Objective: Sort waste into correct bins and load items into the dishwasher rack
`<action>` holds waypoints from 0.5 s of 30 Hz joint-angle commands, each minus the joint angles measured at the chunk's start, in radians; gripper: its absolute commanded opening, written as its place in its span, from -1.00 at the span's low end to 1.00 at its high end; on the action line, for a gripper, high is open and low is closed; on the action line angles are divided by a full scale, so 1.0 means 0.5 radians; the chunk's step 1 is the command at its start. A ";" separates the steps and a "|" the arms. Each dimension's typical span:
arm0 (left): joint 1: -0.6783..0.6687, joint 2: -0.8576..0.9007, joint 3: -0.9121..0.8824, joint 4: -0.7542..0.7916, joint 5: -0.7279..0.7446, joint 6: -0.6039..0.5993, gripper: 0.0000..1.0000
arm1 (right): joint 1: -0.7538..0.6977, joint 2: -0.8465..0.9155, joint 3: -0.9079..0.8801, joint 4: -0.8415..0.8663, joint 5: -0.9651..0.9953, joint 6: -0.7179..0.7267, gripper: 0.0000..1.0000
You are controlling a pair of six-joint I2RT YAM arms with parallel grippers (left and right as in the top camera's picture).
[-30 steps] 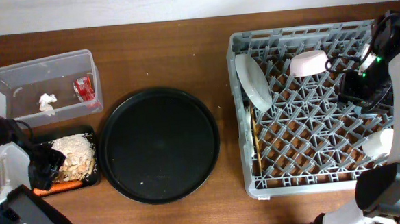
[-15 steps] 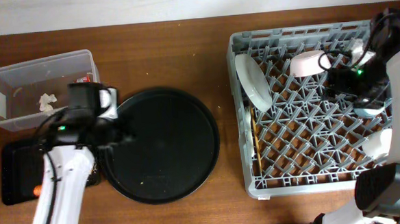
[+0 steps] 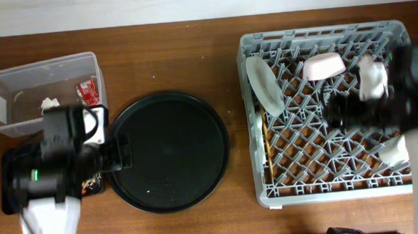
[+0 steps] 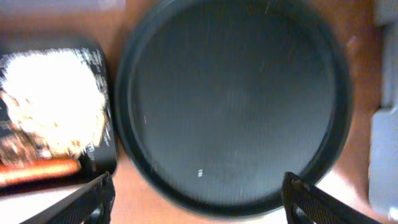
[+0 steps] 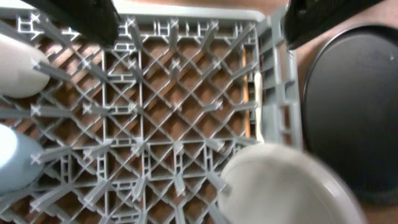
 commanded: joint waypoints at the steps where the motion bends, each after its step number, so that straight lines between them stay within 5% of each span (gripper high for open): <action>1: 0.010 -0.448 -0.276 0.131 -0.006 0.045 0.70 | 0.002 -0.426 -0.389 0.164 -0.001 -0.008 0.97; 3: 0.010 -0.719 -0.423 0.214 -0.014 0.044 0.98 | 0.002 -0.664 -0.562 0.212 -0.001 -0.008 0.97; 8: 0.010 -1.110 -0.529 0.235 -0.014 0.023 0.98 | 0.002 -0.947 -0.671 0.173 -0.002 -0.008 0.97; 15: 0.010 -1.155 -0.529 0.214 -0.014 0.023 0.98 | 0.002 -0.935 -0.671 0.173 -0.002 -0.008 0.97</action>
